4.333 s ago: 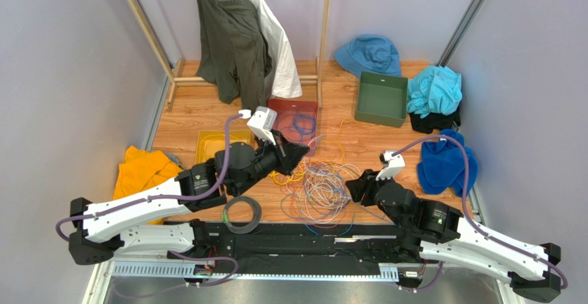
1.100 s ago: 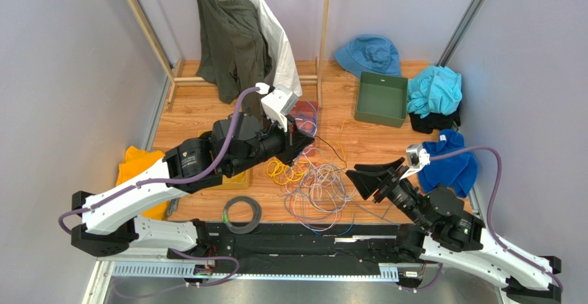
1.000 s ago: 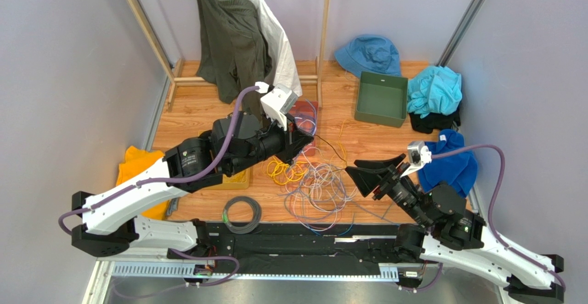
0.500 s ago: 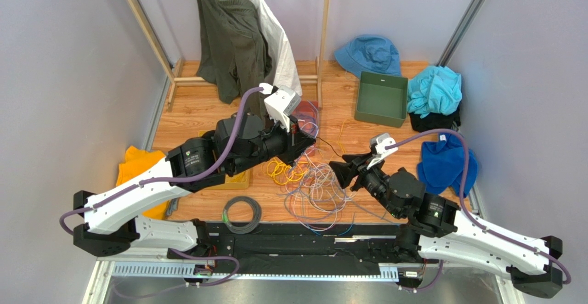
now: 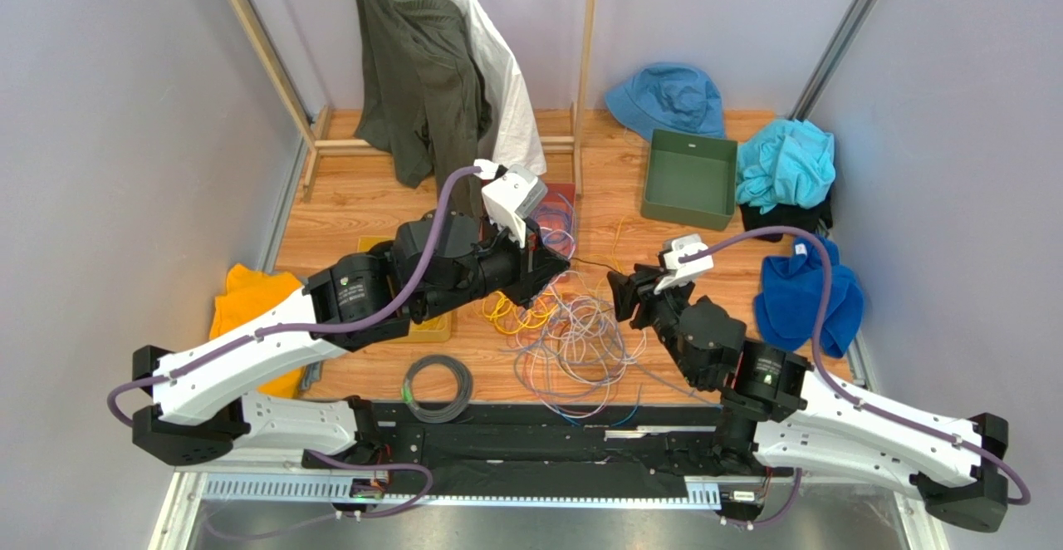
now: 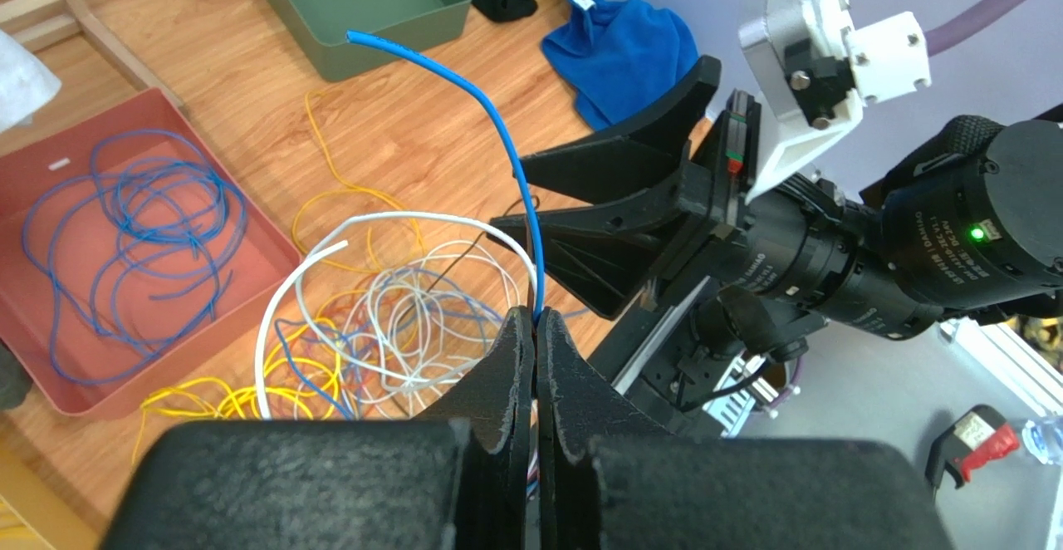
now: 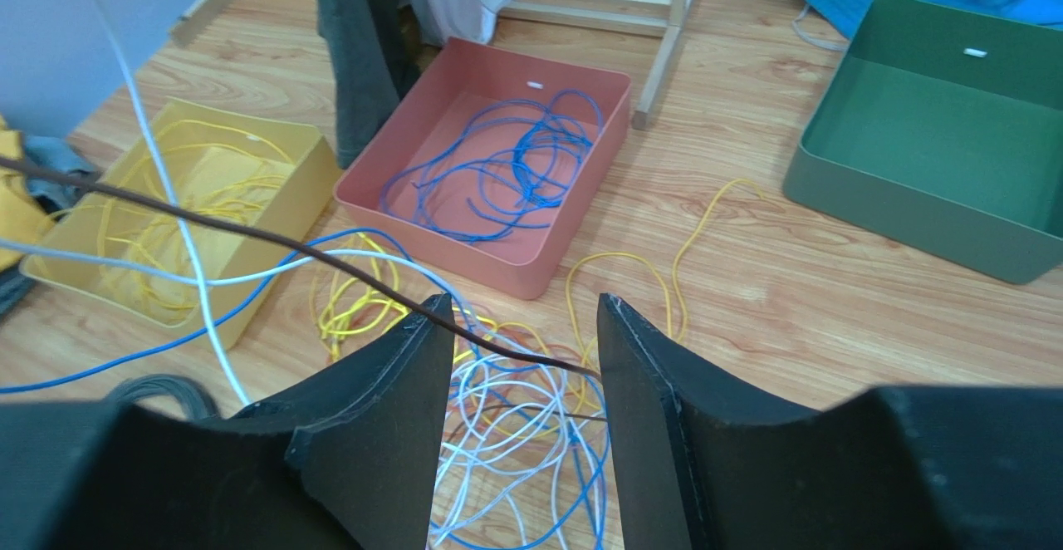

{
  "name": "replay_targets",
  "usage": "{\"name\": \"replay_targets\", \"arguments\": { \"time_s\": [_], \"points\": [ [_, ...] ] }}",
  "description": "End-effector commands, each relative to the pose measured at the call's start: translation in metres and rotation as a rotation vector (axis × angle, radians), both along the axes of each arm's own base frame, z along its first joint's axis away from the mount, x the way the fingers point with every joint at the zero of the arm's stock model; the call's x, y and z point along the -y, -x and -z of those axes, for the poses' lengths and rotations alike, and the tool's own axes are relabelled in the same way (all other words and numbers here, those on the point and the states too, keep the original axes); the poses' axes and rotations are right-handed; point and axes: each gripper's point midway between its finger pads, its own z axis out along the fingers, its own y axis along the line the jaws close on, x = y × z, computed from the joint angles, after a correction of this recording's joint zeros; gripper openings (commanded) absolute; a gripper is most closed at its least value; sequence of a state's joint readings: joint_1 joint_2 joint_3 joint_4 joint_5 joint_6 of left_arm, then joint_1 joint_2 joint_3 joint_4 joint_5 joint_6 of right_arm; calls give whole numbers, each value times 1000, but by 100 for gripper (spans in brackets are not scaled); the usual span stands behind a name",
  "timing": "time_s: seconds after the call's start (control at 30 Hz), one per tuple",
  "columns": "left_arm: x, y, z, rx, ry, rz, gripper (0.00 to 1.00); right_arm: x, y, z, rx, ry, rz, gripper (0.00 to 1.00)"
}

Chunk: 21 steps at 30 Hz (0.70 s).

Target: Untangle the cables

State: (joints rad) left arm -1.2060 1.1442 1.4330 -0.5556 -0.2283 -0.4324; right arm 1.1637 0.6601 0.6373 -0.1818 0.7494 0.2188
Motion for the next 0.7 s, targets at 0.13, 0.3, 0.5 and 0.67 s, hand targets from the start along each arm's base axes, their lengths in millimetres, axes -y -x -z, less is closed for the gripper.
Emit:
{"name": "replay_targets", "arguments": {
  "time_s": [0.13,0.3,0.5,0.67],
  "points": [
    [-6,7,-13,2,72,20,0,3,-17,-16,35,-6,113,48],
    [-11,8,-13,4,78,13,0,10,-17,-20,39,-34,130,5],
    [-26,0,-19,38,87,-51,0,20,-2,-51,63,-160,61,0],
    [-32,-3,-42,81,113,-69,0,38,11,-82,105,-261,23,0]
  ]
}}
